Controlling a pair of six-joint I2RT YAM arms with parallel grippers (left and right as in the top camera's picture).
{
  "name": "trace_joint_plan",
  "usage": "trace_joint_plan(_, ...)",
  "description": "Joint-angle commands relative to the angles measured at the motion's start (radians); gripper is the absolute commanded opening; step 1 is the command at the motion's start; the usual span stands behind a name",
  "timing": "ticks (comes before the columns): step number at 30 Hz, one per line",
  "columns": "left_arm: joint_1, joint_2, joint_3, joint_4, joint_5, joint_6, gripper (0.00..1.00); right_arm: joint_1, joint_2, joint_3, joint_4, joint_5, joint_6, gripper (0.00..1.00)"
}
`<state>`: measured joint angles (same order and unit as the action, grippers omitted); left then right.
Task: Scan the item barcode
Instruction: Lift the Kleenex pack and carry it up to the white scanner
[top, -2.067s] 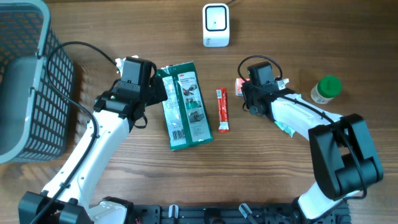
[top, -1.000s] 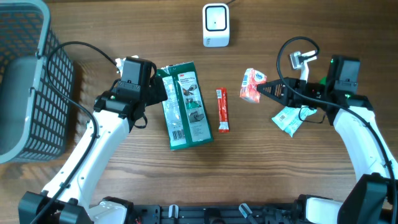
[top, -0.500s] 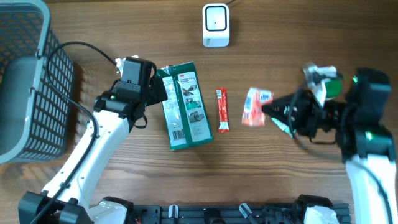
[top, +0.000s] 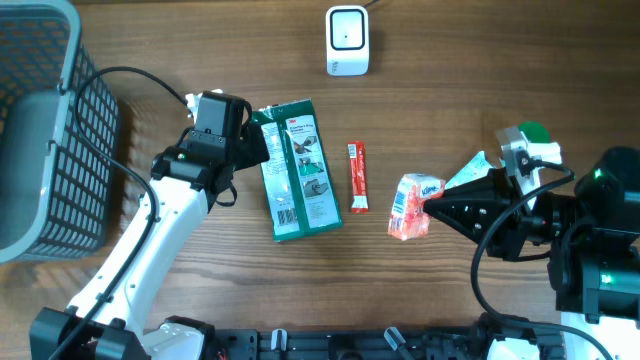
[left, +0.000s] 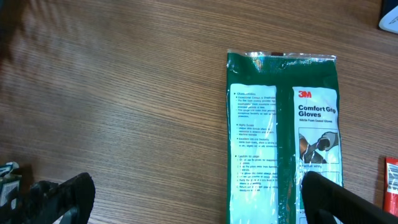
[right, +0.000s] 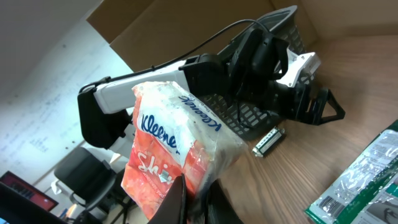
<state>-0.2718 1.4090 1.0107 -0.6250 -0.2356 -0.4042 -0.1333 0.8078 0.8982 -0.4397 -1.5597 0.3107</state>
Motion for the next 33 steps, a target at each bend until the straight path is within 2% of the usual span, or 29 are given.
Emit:
trace_joint_plan(1, 0.006, 0.002, 0.008, 0.004, -0.008, 0.011, 1.0, 0.003, 0.0, 0.003, 0.009, -0.064, 0.032, 0.04)
trace_joint_plan(7, 0.006, 0.002, 0.008, 0.004, -0.008, 0.011, 1.0, 0.003, 0.001, 0.003, 0.019, -0.064, 0.029, 0.04)
trace_joint_plan(12, 0.006, 0.002, 0.008, 0.004, -0.009, 0.011, 1.0, 0.003, 0.062, 0.003, 0.104, -0.03, 0.059, 0.04)
trace_joint_plan(15, 0.006, 0.002, 0.008, 0.004, -0.008, 0.011, 1.0, 0.003, 0.176, 0.003, 0.218, 0.08, 0.183, 0.04)
trace_joint_plan(16, 0.006, 0.002, 0.008, 0.004, -0.008, 0.011, 1.0, 0.004, 0.261, 0.004, 0.356, 0.139, 0.301, 0.04)
trace_joint_plan(21, 0.006, 0.002, 0.008, 0.004, -0.008, 0.011, 1.0, 0.055, 0.486, 0.062, 0.846, 0.15, 0.657, 0.04)
trace_joint_plan(24, 0.006, 0.002, 0.008, 0.004, -0.009, 0.011, 1.0, 0.097, 0.633, 0.164, 1.014, 0.183, 0.817, 0.04)
trace_joint_plan(28, 0.006, 0.002, 0.008, 0.004, -0.008, 0.011, 1.0, 0.135, 0.768, 0.252, 0.851, 0.495, 0.821, 0.05)
trace_joint_plan(29, 0.006, 0.002, 0.008, 0.004, -0.008, 0.011, 1.0, 0.145, 0.788, 0.254, 0.791, 0.615, 0.765, 0.05)
trace_joint_plan(33, 0.006, 0.002, 0.008, 0.004, -0.008, 0.011, 1.0, 0.195, 0.807, 0.261, 0.565, 0.888, 0.48, 0.04)
